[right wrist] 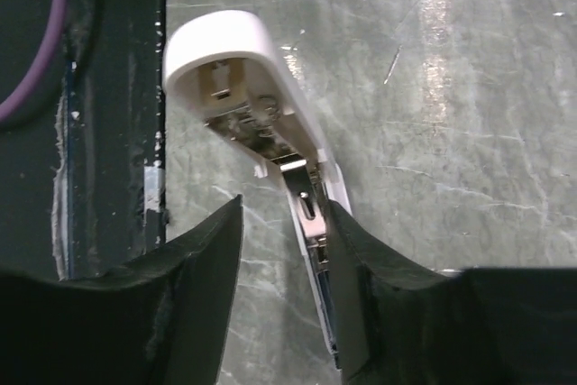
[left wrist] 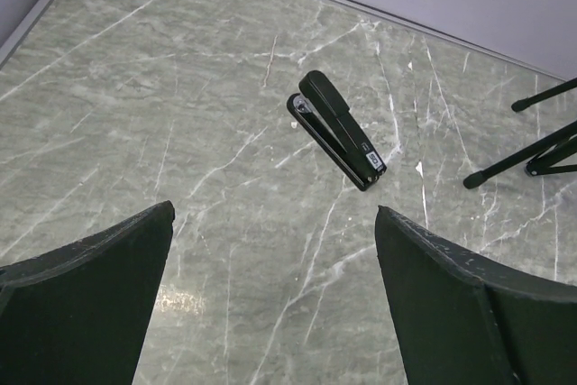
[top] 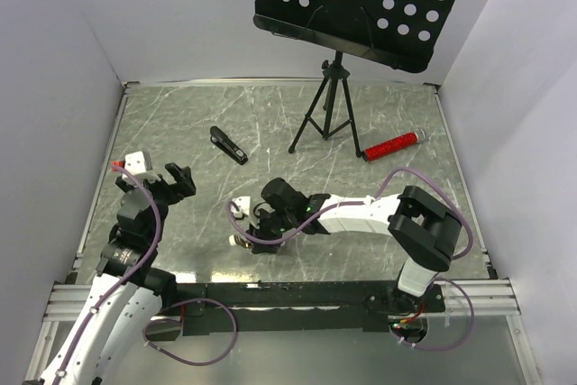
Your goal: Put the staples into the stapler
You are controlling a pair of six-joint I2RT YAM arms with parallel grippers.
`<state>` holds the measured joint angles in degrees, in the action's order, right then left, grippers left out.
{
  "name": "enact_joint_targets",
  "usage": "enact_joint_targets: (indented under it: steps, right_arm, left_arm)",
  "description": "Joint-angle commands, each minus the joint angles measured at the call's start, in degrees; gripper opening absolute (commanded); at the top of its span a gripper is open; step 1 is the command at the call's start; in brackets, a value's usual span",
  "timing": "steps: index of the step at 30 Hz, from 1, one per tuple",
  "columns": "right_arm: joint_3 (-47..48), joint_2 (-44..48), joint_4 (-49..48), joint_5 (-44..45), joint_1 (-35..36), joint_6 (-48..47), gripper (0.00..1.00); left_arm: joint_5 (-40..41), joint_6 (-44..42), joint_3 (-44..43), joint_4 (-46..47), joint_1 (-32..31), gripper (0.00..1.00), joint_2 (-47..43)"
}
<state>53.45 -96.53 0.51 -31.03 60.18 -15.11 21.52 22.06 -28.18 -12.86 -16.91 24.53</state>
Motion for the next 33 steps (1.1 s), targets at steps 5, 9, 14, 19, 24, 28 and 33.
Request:
enact_joint_targets:
  steps: [5, 9, 14, 19, 24, 28, 33]
  right_arm:
    - [4.7, -3.0, -2.2, 0.8, 1.0, -3.0, 0.36]
    - [6.0, -4.5, -1.0, 0.8, 1.5, -3.5, 0.3]
    - [6.5, -4.9, -0.8, 1.6, 1.7, -3.7, 0.15]
    - [5.7, -3.8, -1.5, 4.2, 2.0, -1.6, 0.08]
    - [3.2, -1.7, -8.1, 9.6, 2.0, 2.1, 0.0]
    - [2.2, -1.9, -14.2, 15.0, 2.0, 6.5, 0.0]
    - [3.5, -4.5, -21.9, 23.8, 1.6, 10.6, 0.0]
  left_arm:
    - [-1.0, -1.8, 0.3, 4.5, 0.3, 0.97, 0.1]
    - [-1.3, -2.2, 0.5, 5.0, 0.2, 0.97, 0.3]
    - [-1.8, -2.3, 0.7, 5.2, 0.2, 0.97, 0.3]
    - [-1.7, -2.3, 0.7, 5.4, 0.1, 0.97, 0.1]
    - [-1.4, -2.2, 0.7, 5.5, 0.1, 0.97, -0.2]
    - [-0.6, -1.9, 0.6, 5.1, -0.1, 0.97, -0.5]
    - [0.5, -1.6, 0.5, 4.7, -0.3, 0.97, -1.1]
